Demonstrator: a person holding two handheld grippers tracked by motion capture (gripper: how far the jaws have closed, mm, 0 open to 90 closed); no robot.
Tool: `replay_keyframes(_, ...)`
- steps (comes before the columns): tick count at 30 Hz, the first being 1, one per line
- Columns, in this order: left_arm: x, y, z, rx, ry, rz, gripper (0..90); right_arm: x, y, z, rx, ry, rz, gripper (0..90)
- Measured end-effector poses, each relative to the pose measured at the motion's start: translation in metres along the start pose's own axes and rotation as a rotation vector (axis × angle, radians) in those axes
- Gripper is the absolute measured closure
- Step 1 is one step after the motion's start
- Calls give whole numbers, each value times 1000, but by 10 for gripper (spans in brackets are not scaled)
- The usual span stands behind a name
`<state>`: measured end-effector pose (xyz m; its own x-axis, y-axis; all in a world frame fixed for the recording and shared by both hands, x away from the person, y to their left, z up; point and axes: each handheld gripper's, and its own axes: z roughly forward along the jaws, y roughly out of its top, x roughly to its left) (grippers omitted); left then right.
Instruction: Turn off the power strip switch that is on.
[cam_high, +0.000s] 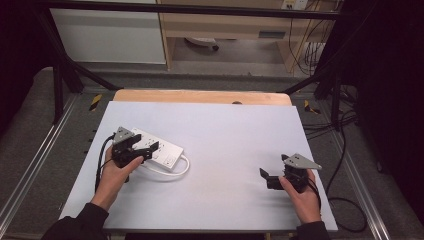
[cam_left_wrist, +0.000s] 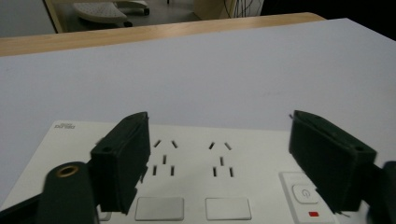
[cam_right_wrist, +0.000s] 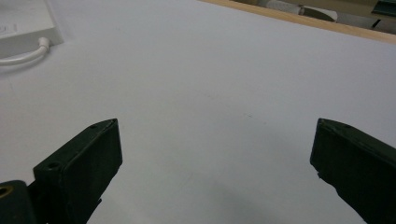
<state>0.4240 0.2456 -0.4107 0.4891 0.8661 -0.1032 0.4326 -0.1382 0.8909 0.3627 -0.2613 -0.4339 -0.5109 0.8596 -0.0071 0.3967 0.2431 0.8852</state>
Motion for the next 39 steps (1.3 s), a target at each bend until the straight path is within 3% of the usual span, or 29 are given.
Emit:
replay_keyframes(3, -2, 2, -2, -20, -10, 7, 125, 0, 0, 0, -1, 1, 2, 26)
replay_keyframes(9, -4, 5, -10, -35, -34, 1, 95, 0, 0, 0, -2, 5, 6, 24)
replay_keyframes(23, -9, 9, -35, -31, -59, -14, 86, 0, 0, 1, 5, -3, 0, 26)
replay_keyframes(39, -1, 5, -70, -48, -48, -23, 88, 0, 0, 0, 1, -1, -1, 25)
